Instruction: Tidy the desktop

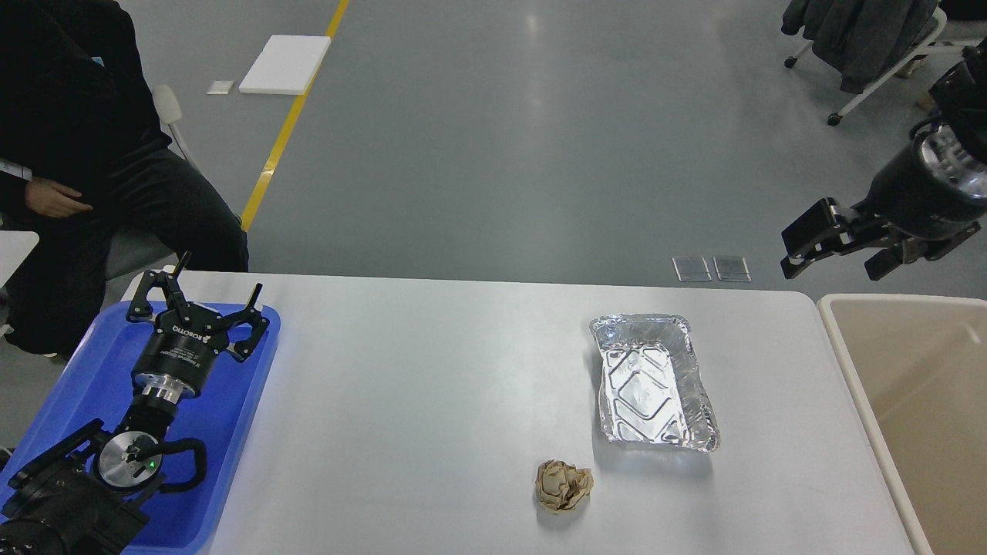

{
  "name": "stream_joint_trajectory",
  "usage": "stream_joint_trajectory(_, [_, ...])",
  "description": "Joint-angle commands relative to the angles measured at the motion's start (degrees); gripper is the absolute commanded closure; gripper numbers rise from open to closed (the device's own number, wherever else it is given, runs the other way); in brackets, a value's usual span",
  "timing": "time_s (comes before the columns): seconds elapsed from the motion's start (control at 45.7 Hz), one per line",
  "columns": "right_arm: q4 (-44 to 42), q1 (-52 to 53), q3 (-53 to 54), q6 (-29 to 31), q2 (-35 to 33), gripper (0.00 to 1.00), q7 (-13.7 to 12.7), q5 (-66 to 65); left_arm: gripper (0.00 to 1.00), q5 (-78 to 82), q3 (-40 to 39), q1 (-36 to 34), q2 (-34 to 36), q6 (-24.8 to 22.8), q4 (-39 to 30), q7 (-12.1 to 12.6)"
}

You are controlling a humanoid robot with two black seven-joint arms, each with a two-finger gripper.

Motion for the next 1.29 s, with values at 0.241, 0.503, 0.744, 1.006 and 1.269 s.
stream_joint_trajectory(0.241, [0.0, 2.2, 0.3, 0.0, 1.6, 0.0, 0.0, 0.0, 0.01, 0.0, 0.0, 0.0, -0.1, 0.0, 0.0, 0.0])
stream_joint_trajectory(0.503, [0.1, 1.8, 2.2, 0.0, 1.8, 0.0, 0.1, 1.7, 0.01, 0.0, 0.0, 0.0, -0.1, 0.0, 0.0, 0.0])
stream_joint_trajectory(0.744, [0.4, 1.6, 1.7, 0.0, 2.1, 0.0, 0.1, 10.5, 0.01, 0.0, 0.0, 0.0, 0.0, 0.0, 0.0, -0.1])
stream_joint_trajectory(1.006, [0.4, 1.3, 2.4, 0.0, 4.0, 0.0, 0.1, 10.7, 0.01, 0.0, 0.0, 0.0, -0.1, 0.0, 0.0, -0.1])
stream_joint_trajectory(1.269, [-0.4, -3.6, 9.5, -6.1, 8.1, 0.01, -0.1, 11.0, 0.01, 0.0, 0.0, 0.0, 0.0, 0.0, 0.0, -0.1])
